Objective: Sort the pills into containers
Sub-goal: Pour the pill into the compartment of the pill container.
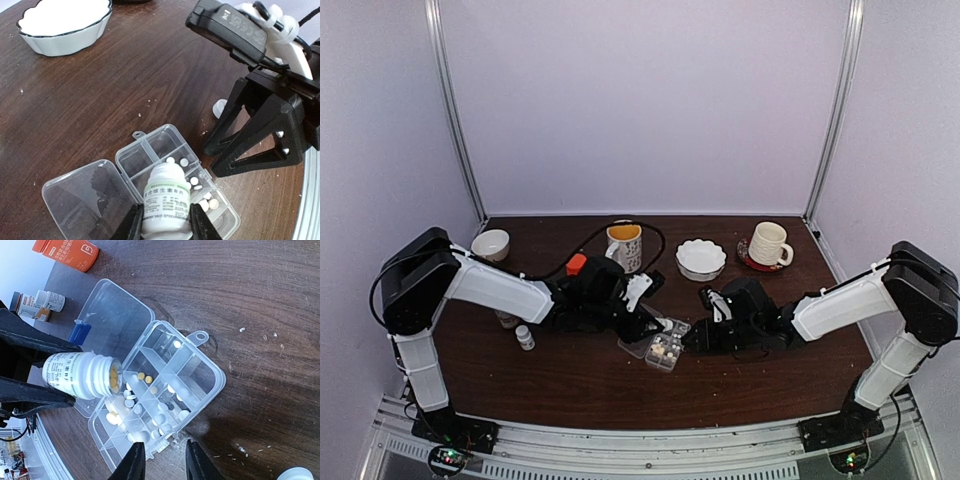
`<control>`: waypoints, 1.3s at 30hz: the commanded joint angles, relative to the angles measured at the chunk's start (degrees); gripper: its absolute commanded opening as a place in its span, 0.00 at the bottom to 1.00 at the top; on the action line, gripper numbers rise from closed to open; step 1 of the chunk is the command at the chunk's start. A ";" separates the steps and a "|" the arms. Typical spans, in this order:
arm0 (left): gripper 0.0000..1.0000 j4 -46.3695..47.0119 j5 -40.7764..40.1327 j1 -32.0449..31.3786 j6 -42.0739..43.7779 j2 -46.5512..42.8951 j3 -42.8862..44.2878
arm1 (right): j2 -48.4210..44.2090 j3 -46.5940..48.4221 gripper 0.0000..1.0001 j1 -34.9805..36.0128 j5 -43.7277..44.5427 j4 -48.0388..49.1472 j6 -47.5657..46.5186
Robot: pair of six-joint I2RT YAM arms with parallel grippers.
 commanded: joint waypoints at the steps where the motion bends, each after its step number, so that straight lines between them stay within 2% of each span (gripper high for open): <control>1: 0.00 6.57 2.22 0.65 -1.60 0.75 -0.66 | -1.52 0.35 0.29 0.28 0.43 -0.45 -0.46; 5: 0.00 11.00 3.06 1.32 -2.62 0.35 -3.21 | -1.56 0.27 0.29 0.28 0.47 -0.53 -0.47; 8: 0.00 7.86 2.79 1.28 -1.63 0.70 -1.68 | -1.59 0.43 0.29 0.28 0.52 -0.80 -0.67; 11: 0.00 1.78 -3.12 0.51 0.05 0.21 0.03 | -1.43 0.62 0.29 0.28 0.47 -0.83 -0.69; 20: 0.00 5.89 1.27 0.72 -0.63 0.64 -1.47 | -1.27 0.88 0.29 0.28 0.45 -0.83 -0.50; 23: 0.00 3.04 -0.54 0.70 -1.07 0.87 -0.25 | -1.39 0.73 0.29 0.28 0.43 -1.04 -0.56; 32: 0.00 5.64 1.36 0.98 -1.55 0.84 -1.15 | -1.68 0.55 0.29 0.28 0.63 -1.25 -0.60; 37: 0.00 1.07 -3.24 0.18 0.71 0.05 -0.01 | -1.67 0.57 0.29 0.28 0.62 -1.27 -0.62; 39: 0.00 1.77 -1.82 0.27 0.33 -0.09 -0.19 | -1.54 0.59 0.29 0.28 0.57 -1.15 -0.58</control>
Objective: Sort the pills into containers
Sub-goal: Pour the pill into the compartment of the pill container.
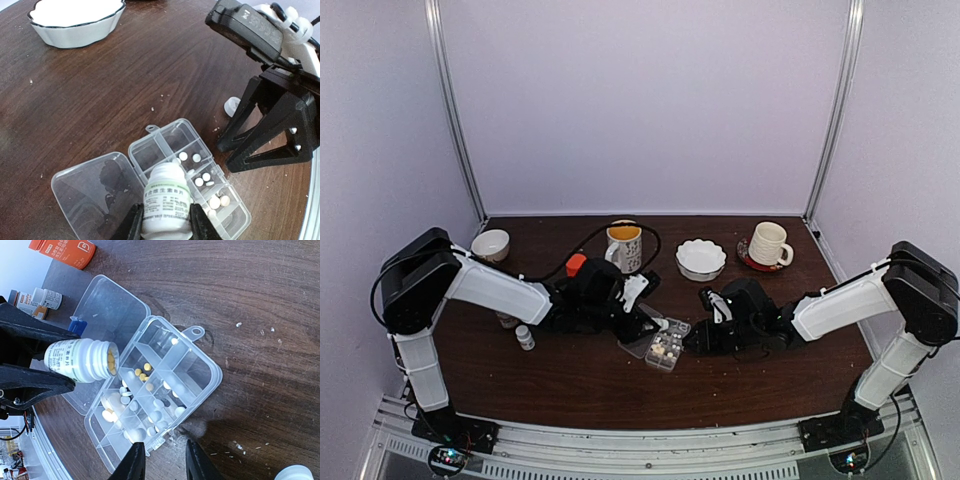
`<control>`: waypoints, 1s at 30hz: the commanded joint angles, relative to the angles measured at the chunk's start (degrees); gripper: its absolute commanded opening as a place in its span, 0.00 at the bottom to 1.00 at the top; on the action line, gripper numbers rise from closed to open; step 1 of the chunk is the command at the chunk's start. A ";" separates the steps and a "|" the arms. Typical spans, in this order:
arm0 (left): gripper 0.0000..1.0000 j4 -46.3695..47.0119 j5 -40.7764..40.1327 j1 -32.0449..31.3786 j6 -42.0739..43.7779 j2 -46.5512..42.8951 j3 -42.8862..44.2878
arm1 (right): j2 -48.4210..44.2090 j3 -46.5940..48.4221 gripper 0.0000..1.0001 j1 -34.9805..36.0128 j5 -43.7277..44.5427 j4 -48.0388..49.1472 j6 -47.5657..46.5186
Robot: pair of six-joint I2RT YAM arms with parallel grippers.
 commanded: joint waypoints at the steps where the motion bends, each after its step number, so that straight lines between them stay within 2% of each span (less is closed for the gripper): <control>1: 0.00 0.73 -0.05 -0.28 0.89 -0.08 1.06 | -1.45 0.61 0.29 0.28 0.49 -0.30 -0.38; 4: 0.00 -1.47 -0.77 -0.38 1.17 0.74 2.27 | -1.55 0.70 0.29 0.28 0.50 -0.27 -0.34; 8: 0.00 2.21 2.44 -0.26 0.18 0.74 0.89 | -1.61 0.71 0.29 0.28 0.54 -0.44 -0.33; 18: 0.00 -0.30 1.73 -0.37 0.79 0.88 2.13 | -1.71 0.61 0.29 0.28 0.57 -0.24 -0.28; 20: 0.00 1.64 3.90 -0.09 0.05 1.01 1.57 | -1.71 0.62 0.29 0.28 0.56 -0.23 -0.23; 22: 0.00 6.52 9.41 0.96 -2.52 1.83 0.22 | -1.78 0.62 0.29 0.28 0.57 -0.34 -0.25; 23: 0.00 7.80 9.38 1.42 -3.75 2.21 -0.17 | -1.72 0.57 0.29 0.28 0.57 -0.34 -0.32; 26: 0.00 3.61 4.93 1.53 -2.50 2.11 0.52 | -1.99 0.45 0.29 0.28 0.56 -0.48 -0.39; 30: 0.00 3.21 4.13 1.49 -1.82 0.65 -0.18 | -2.30 0.34 0.29 0.28 0.67 -0.66 -0.56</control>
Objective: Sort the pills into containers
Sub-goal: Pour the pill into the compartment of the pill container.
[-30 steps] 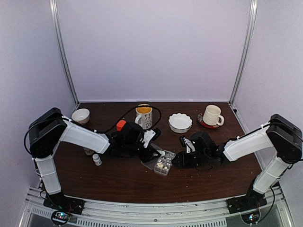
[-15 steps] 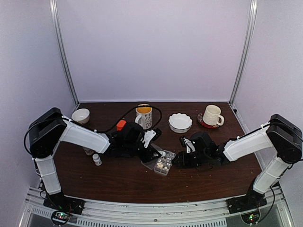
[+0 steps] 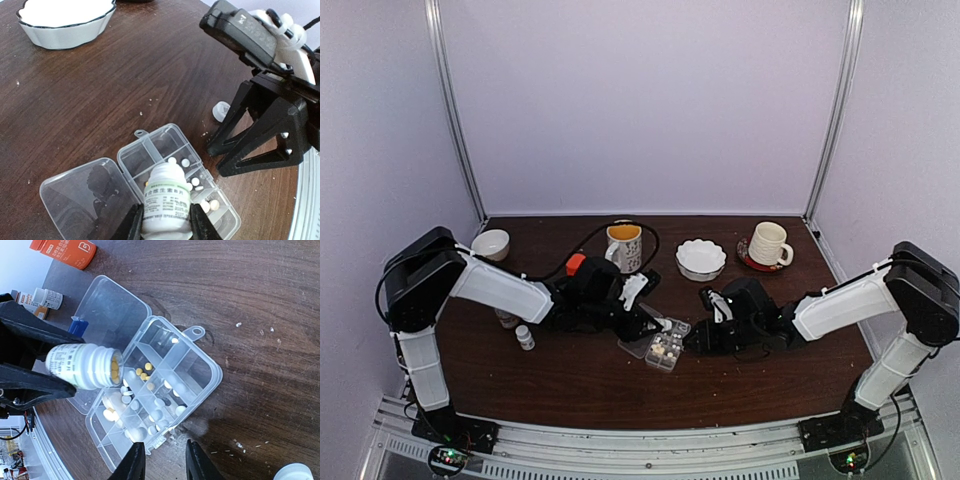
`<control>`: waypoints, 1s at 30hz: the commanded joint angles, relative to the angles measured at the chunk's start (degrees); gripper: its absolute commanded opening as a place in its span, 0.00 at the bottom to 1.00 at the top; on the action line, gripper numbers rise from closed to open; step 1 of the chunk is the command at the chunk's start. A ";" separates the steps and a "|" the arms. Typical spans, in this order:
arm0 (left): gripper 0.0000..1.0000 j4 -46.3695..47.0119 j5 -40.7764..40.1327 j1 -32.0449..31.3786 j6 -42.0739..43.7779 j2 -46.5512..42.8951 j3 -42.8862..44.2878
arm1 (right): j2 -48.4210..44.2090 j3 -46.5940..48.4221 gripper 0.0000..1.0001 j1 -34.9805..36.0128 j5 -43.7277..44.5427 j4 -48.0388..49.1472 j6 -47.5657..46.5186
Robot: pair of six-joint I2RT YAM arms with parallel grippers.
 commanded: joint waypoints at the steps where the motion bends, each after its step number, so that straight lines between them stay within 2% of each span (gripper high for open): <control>1: 0.00 -0.10 -2.03 0.30 0.66 -0.97 -0.16 | -1.92 0.44 0.29 0.28 0.73 -0.27 -0.54; 3: 0.00 -1.30 -3.16 0.22 1.49 -1.33 0.13 | -1.74 0.62 0.29 0.28 0.61 -0.27 -0.46; 6: 0.00 0.65 -0.53 0.28 1.28 -1.20 -0.19 | -1.72 0.64 0.29 0.28 0.57 -0.10 -0.35; 8: 0.00 -6.76 -5.86 -1.21 3.98 -0.63 3.07 | -1.59 0.64 0.29 0.28 0.55 -0.05 -0.46; 9: 0.00 -8.16 -6.04 -1.66 4.83 -0.34 3.95 | -1.51 0.66 0.29 0.28 0.54 -0.01 -0.47; 13: 0.00 -2.54 -1.86 -1.13 2.57 -0.42 1.74 | -1.30 0.63 0.29 0.28 0.23 0.24 -0.25; 30: 0.00 -0.31 -0.67 -0.22 1.58 -1.07 0.53 | -1.53 1.25 0.29 0.28 0.35 -0.53 -0.73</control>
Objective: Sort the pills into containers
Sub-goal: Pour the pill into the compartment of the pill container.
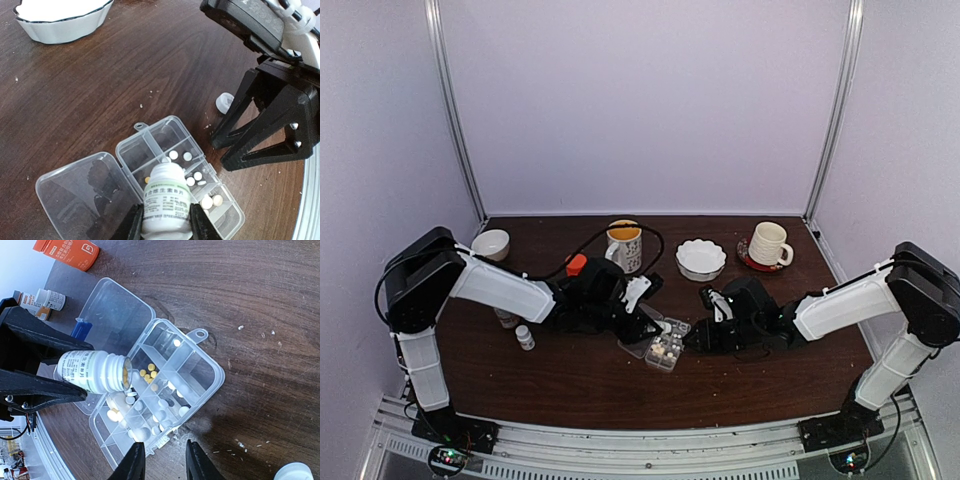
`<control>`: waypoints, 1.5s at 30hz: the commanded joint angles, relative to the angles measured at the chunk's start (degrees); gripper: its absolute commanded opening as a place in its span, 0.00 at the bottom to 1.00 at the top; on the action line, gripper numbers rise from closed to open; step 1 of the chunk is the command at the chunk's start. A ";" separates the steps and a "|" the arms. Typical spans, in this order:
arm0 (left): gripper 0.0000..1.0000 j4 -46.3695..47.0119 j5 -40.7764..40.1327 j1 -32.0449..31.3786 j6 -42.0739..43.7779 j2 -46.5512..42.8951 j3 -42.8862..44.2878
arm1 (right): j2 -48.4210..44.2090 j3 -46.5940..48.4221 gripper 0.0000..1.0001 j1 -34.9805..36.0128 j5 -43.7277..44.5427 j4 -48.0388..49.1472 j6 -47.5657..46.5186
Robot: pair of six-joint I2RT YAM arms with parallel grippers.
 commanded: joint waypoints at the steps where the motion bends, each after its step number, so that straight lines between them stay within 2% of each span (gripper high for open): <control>1: 0.00 3.20 0.71 0.37 -0.02 -1.27 -0.73 | -1.10 1.30 0.29 0.28 0.51 -0.99 -1.05; 5: 0.00 -2.37 -4.80 -0.63 2.15 -1.56 1.29 | -1.77 1.84 0.30 0.20 1.19 -2.63 -1.78; 13: 0.00 5.21 0.74 0.41 -1.97 -0.85 -1.39 | -1.57 1.87 0.30 0.20 0.80 -2.17 -1.33; 22: 0.00 0.17 -3.12 -0.25 0.40 -2.44 -0.08 | -1.62 1.62 0.30 0.20 0.97 -2.05 -1.30; 25: 0.00 4.50 0.89 0.41 -1.90 -2.47 -1.51 | -1.78 1.91 0.30 0.21 1.22 -2.77 -1.69; 27: 0.00 9.98 7.51 1.55 -6.00 -1.74 -3.37 | -2.07 2.10 0.30 0.20 1.64 -3.59 -2.16; 28: 0.00 14.77 8.62 2.31 -8.43 -1.47 -4.68 | -2.24 2.15 0.31 0.20 1.90 -3.95 -2.29; 29: 0.00 15.37 6.79 2.43 -7.89 -1.66 -4.81 | -2.50 2.09 0.31 0.20 2.01 -4.29 -2.49; 31: 0.00 7.29 2.94 1.87 -4.00 -1.77 -2.71 | -2.93 2.15 0.31 0.11 2.46 -5.12 -2.89; 34: 0.00 1.08 -1.22 0.79 -0.63 -2.36 -0.79 | -3.56 2.10 0.31 0.03 2.88 -5.91 -3.25; 40: 0.00 0.41 -1.50 0.35 -0.16 -2.67 -0.38 | -3.90 2.73 0.32 -0.24 3.90 -7.43 -3.91; 45: 0.00 4.94 2.59 0.45 -1.52 -2.67 -1.58 | -5.01 5.14 0.33 -0.24 8.10 -14.96 -7.04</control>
